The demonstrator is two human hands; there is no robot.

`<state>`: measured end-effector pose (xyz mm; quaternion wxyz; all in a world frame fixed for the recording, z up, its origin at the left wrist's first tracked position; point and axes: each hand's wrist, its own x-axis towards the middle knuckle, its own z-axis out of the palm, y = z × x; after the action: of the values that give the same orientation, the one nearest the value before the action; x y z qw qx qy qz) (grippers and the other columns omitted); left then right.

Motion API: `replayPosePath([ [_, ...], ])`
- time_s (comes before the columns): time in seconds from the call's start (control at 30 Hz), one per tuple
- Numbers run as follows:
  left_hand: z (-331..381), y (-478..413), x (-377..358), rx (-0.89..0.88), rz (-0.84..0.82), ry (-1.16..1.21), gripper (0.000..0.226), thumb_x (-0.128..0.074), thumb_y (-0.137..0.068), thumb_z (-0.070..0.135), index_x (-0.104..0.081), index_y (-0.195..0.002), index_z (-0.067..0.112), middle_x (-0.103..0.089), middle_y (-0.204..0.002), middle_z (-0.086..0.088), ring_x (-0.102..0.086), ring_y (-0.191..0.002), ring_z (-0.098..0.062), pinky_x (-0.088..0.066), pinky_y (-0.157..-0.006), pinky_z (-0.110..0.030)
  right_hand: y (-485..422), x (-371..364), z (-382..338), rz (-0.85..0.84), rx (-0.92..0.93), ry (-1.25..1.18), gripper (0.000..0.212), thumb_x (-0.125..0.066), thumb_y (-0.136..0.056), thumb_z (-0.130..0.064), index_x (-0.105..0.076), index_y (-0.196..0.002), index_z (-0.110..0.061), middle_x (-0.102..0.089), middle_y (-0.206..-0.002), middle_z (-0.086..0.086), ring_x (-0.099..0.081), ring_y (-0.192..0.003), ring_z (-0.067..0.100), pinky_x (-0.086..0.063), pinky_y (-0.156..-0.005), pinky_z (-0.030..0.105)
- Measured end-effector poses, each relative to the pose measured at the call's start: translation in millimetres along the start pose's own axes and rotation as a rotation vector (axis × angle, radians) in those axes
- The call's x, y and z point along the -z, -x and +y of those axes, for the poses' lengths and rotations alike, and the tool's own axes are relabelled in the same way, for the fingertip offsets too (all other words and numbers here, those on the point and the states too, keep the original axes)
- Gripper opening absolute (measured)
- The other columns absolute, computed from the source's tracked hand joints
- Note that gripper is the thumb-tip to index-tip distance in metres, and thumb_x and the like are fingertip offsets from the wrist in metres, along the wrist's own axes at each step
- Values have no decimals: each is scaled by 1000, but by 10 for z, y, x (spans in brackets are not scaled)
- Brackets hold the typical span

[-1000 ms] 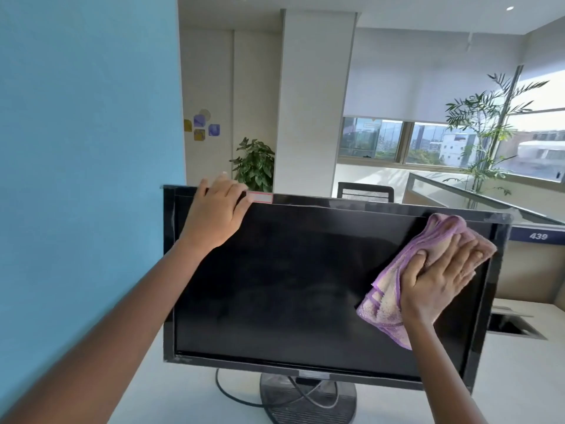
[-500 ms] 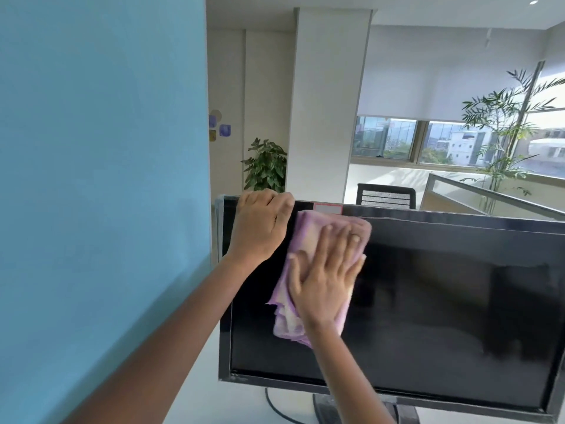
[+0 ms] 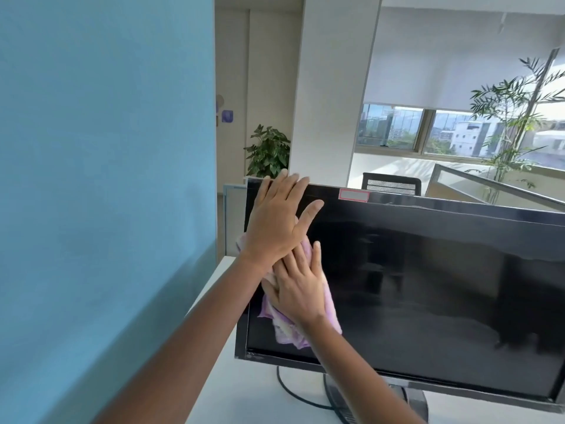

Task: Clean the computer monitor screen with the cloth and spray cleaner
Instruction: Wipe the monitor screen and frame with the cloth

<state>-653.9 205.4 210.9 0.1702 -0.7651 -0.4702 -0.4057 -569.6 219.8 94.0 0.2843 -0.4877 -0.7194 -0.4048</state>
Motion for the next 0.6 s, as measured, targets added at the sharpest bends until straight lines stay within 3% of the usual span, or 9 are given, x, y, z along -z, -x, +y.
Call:
replayPosePath([
  [0.13,29,349,-224,106,75,-45,66,-17,-91,48,-20,-145,10,-17,-155,-12,-8,-144,-24,-6,-116,-40,345,37,575,42,49,65,64,-41,-85,-47,-30,-141,-20,-34,-147,-1,-22,-138,20,-16,-109,54],
  [0.3,108,728,-531,252,34,-149,69,-13,-94,49,-27,-142,1,-26,-150,-23,-28,-138,-37,-20,-110,-51,795,137,1474,131,-39,111,61,-42,-83,-44,-36,-138,-19,-37,-142,2,-27,-136,26,-18,-108,56],
  [0.4,189,845,-678,301,-14,-182,70,-12,-94,49,-28,-140,-1,-30,-148,-25,-33,-135,-40,-24,-108,-55,1083,206,2029,177,-176,140,59,-40,-86,-43,-37,-137,-13,-42,-139,8,-16,-143,25,-15,-111,55],
  [0.6,240,969,-867,371,-20,-194,73,-5,-94,51,-23,-142,-2,-28,-149,-25,-29,-137,-40,-17,-110,-54,1630,304,2791,151,-604,104,68,-39,-83,-38,-34,-138,2,-44,-138,27,-25,-135,39,-16,-107,63],
])
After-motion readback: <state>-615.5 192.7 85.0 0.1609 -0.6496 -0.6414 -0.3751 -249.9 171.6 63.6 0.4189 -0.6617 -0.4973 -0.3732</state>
